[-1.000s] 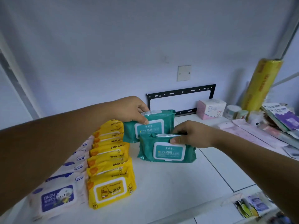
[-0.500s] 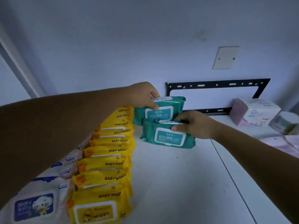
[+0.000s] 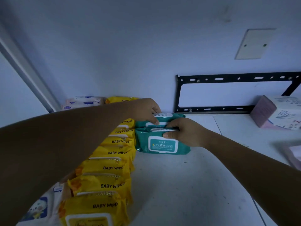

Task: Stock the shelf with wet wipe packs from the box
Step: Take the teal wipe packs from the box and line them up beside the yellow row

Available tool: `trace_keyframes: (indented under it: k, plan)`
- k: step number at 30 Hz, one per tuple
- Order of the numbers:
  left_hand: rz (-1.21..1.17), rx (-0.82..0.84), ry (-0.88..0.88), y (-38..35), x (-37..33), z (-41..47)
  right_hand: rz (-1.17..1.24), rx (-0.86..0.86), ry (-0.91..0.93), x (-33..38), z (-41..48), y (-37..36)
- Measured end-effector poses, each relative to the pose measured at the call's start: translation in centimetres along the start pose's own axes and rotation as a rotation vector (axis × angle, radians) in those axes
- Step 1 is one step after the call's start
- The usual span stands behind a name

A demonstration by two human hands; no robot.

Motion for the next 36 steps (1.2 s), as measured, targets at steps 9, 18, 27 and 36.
trace_keyframes:
  k: [9,18,27,36]
  plan:
    - [-0.007,0.04,-0.009,-1.0,0.9,0.5,-0.028,-0.056,-0.058,-0.2,-0.3,-0.1]
    - [0.05,0.074,-0.002,-1.1,0.3,0.1,-0.015,-0.238,-0.012,-0.1,-1.6,-1.8]
    - [0.101,0.043,0.008,-1.9,-0.5,-0.8,-0.119,-0.303,0.003,0.9,-3.6,-1.1]
    - [0.114,-0.002,0.017,-1.8,-0.9,-1.7,0.035,-0.304,0.018,0.6,-4.0,-0.4]
Point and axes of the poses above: each hand's wrist, its own z-axis towards the middle knuckle, its own y-axis out of the back of the hand, x = y × z, the point moved 2 cm from there along z, towards the middle knuckle, and after that the axes turned 14 degrees about x, right-handed, at the moved point
